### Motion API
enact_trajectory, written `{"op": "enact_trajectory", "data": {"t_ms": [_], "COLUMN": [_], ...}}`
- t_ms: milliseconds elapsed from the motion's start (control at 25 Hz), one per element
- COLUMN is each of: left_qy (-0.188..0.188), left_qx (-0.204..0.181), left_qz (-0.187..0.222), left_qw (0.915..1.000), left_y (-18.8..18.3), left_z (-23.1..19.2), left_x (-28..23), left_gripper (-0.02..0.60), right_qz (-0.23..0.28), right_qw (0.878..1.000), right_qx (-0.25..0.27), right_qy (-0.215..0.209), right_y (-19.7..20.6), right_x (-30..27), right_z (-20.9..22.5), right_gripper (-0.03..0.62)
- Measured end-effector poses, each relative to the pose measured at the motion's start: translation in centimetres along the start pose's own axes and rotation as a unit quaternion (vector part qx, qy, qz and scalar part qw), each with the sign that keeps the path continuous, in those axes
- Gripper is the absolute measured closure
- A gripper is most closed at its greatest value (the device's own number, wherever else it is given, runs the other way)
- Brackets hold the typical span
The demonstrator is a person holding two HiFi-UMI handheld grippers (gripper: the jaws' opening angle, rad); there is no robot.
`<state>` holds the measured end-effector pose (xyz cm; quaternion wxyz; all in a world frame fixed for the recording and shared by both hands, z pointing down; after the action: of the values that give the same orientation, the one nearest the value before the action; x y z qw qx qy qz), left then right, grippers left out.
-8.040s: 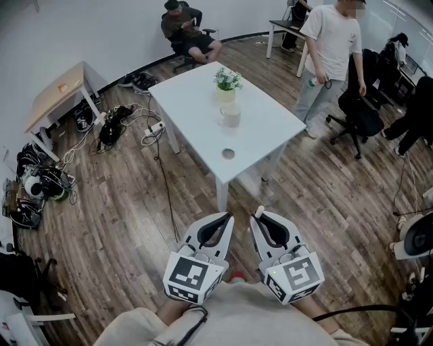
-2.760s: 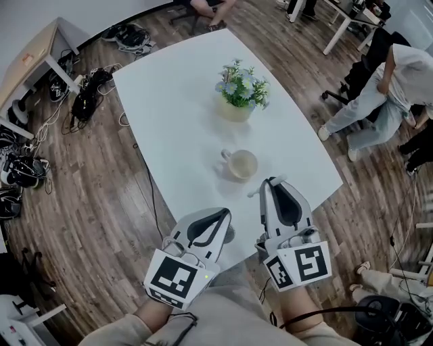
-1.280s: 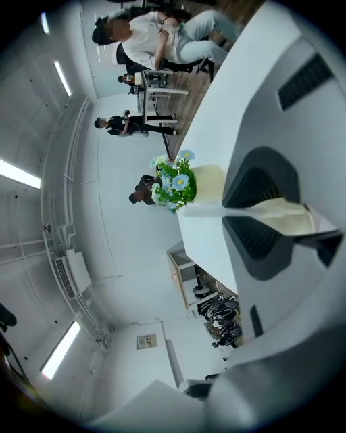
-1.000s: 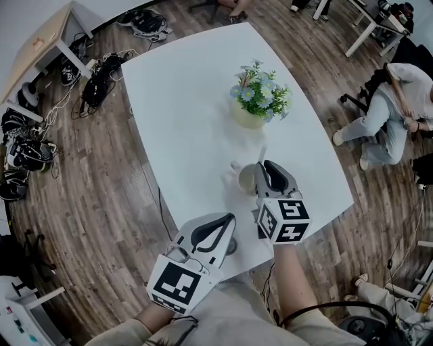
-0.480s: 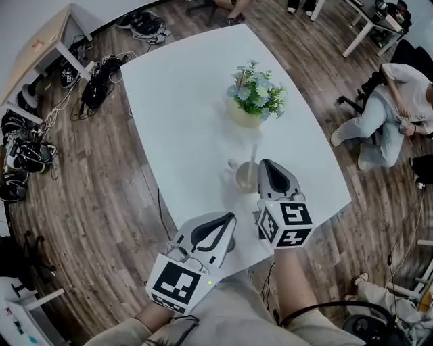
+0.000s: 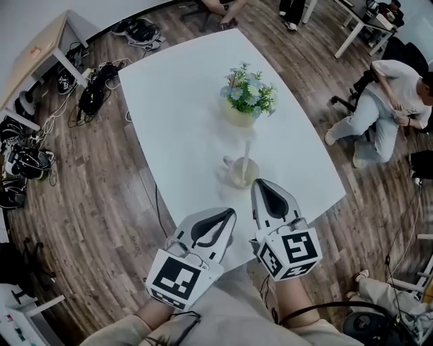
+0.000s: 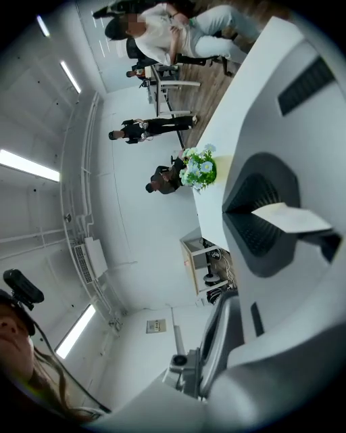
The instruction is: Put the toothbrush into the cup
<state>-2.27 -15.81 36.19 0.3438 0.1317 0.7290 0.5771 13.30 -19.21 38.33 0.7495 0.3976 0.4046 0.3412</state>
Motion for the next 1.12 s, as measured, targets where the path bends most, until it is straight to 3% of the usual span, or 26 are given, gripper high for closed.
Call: {"op": "enact_trajectory", "data": {"t_ms": [320, 680, 1120], "left_qy": [0.004, 0.013, 0.022], "left_qx": [0.005, -0.014, -0.025], "left_qz": [0.011, 0.019, 0.043], "left_qw": [0.9999, 0.9996, 0.9985], "left_y": [-0.9, -0.8, -1.2], "left_z": [0.6, 1.4, 3.3], "left_x": [1.0, 2.6, 6.6], "left_gripper": [0.577, 0.578, 0.578], "right_qz": [0.009, 0.017, 0.037], "right_qw": [1.000, 0.999, 0.998], "right_qx": [0.017, 0.020, 0.040], "right_qy": [-0.023, -0.032, -0.025], "right_y": [0.1, 0.5, 1.0], "right_x": [4.3, 7.3, 10.5], "right_z": [-3.8, -6.5, -9.9], "right_gripper": [0.576, 0.576, 0.576]}}
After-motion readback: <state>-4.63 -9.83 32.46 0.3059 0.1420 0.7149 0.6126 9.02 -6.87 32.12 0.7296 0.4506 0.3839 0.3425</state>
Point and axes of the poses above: the fingertips, and each gripper's own axes: x backward along the fingers, z to its right, y out of its underside, the point moved 9 cm from there along x, backward along the fingers, and after that the axes turned 10 degrees about -x, right-handed, at the moved point
